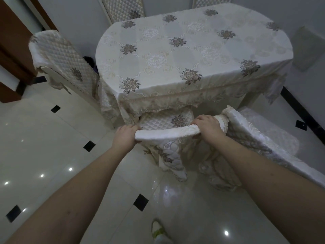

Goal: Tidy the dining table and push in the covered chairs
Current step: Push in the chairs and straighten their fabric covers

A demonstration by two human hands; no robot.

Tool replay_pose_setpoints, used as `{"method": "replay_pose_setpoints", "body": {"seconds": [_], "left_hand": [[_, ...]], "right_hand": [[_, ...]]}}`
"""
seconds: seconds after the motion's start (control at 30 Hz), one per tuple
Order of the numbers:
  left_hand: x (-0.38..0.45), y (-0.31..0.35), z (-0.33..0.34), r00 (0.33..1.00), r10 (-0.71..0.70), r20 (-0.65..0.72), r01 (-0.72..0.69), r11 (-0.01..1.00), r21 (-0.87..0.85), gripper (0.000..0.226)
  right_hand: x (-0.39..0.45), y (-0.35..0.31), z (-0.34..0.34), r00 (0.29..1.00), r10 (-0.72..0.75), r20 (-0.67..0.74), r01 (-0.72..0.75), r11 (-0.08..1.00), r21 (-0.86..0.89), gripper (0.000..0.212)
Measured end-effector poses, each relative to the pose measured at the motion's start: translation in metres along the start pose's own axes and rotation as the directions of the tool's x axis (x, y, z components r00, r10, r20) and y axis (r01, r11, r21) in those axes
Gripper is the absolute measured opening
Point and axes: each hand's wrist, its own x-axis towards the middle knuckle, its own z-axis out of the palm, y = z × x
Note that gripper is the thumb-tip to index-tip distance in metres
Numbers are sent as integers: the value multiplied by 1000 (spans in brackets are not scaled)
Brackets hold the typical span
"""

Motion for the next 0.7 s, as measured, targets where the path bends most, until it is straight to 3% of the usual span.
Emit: {"method": "replay_pose_setpoints", "body": {"seconds": [0.7], "left_hand": [[31,-15,-6,999,17,35,-18,998,55,39]], "right_hand": [[26,-2,-5,1000,6,-13,-6,999,-34,59]]}}
